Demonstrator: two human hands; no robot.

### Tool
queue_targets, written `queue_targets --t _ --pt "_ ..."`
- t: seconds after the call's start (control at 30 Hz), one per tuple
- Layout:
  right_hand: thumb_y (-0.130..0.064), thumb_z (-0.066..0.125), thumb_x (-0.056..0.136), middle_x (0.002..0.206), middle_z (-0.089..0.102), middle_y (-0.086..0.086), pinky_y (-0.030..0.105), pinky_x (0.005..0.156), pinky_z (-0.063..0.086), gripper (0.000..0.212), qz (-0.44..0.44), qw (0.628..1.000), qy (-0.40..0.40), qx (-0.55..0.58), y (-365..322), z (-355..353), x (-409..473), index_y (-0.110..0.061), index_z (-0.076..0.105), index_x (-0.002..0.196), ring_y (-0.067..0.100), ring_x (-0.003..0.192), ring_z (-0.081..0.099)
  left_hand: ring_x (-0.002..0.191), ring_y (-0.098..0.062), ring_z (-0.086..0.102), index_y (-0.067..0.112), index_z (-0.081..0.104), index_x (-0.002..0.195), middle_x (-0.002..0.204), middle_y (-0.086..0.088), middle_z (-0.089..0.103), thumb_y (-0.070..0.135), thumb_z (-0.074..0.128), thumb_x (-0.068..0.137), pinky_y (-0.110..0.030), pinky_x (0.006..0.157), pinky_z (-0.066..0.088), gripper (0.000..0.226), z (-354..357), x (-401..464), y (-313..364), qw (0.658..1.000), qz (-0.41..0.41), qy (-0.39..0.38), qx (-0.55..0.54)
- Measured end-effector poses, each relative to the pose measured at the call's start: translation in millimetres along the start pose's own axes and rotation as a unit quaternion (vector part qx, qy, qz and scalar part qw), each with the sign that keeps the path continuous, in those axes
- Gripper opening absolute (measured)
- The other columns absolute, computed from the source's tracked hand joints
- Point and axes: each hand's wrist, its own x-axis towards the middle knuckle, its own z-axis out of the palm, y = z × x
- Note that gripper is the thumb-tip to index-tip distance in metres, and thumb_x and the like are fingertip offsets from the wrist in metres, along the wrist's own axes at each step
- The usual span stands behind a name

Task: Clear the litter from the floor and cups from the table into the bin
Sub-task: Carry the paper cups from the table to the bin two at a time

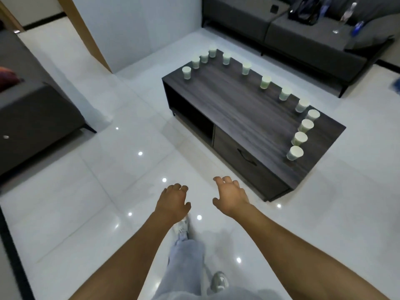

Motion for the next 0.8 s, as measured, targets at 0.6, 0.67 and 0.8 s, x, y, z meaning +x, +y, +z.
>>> queue_targets --t 0.6,0.67,0.8 --pt "-0.024 0.056 0.090 0.140 0.037 0.006 0.040 0.094 0.045 0.063 0.005 1.000 -0.015 0.024 -113 -171 346 -0.022 0.026 0.146 0.028 0.121 0.041 0.125 -0.024 0.043 0.014 0.039 0.140 0.135 -0.006 0.047 0.033 0.051 0.093 -0.030 0.103 0.035 0.052 -213 323 -139 1.000 -0.006 0.016 -0.005" --pt "-0.022 0.056 0.090 0.139 0.037 0.006 0.041 0.093 0.046 0.063 0.007 0.999 -0.022 0.030 -109 -188 386 -0.021 0.027 0.145 0.028 0.121 0.041 0.125 -0.024 0.042 0.014 0.039 0.141 0.136 -0.006 0.047 0.033 0.051 0.093 -0.031 0.104 0.035 0.053 -231 362 -142 1.000 -0.008 0.019 -0.007" --pt "-0.021 0.055 0.089 0.138 0.038 0.006 0.037 0.090 0.042 0.061 0.011 0.999 -0.012 0.041 -100 -231 467 -0.021 0.029 0.144 0.028 0.122 0.039 0.125 -0.024 0.042 0.013 0.039 0.141 0.135 -0.006 0.047 0.032 0.052 0.093 -0.031 0.105 0.035 0.053 -272 443 -140 1.000 -0.005 0.013 -0.008"
